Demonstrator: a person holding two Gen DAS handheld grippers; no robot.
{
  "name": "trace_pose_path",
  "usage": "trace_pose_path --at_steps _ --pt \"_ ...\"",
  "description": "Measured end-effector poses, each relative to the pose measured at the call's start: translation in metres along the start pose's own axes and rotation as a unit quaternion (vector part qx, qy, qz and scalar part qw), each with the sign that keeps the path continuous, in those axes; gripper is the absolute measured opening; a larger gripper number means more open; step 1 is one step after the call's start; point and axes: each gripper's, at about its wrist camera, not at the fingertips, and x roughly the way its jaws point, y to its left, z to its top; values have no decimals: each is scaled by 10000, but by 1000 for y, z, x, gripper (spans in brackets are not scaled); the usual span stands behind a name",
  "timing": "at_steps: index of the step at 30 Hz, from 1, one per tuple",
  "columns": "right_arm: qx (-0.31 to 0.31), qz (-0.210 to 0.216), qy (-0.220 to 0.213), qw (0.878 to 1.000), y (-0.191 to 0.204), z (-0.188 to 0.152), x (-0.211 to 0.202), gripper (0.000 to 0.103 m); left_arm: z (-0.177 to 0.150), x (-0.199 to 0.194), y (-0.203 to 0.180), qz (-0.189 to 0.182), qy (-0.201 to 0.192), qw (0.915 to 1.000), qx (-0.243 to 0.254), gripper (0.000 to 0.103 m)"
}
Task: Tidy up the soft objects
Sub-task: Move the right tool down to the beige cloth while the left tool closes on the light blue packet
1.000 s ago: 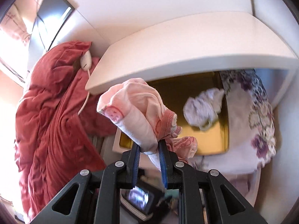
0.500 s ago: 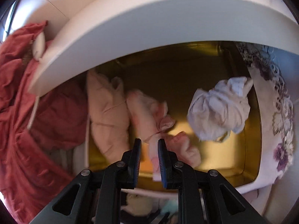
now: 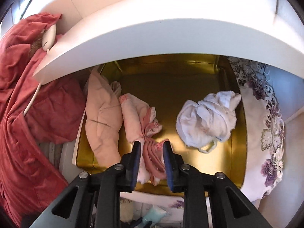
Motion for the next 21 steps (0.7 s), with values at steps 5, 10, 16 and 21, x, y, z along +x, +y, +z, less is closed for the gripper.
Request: trace_pose_path --at_steps 5,10,16,21 --pt "-79 -53 -89 9999 -6 -20 -13 29 -1 -2 1 -47 -18 10000 -52 20" --pt "-216 -137 -184 9995 -9 -39 -29 42 -2 -1 8 -151 -29 9998 -146 21" --pt "-293 -99 -96 9995 -29 -70 -49 69 -4 -1 16 -201 -14 9996 -179 22" --pt "37 -78 502 9987 -62 -100 -44 83 -3 -3 19 -224 8 9996 -187 25"
